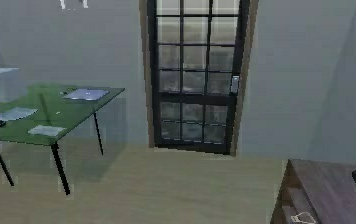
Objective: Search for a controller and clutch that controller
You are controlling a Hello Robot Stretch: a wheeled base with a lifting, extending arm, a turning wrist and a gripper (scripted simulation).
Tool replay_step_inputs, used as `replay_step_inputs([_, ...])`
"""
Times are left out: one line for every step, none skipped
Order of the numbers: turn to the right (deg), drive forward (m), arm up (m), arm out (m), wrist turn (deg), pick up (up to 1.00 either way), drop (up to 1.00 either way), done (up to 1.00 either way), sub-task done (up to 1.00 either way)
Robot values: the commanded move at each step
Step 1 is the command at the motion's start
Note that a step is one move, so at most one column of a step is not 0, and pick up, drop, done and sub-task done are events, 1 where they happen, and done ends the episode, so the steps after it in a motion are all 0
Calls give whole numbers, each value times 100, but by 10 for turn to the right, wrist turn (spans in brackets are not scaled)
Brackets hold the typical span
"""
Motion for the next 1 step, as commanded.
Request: replay_step_inputs([-360,0,0,0,0,0,0,0,0])
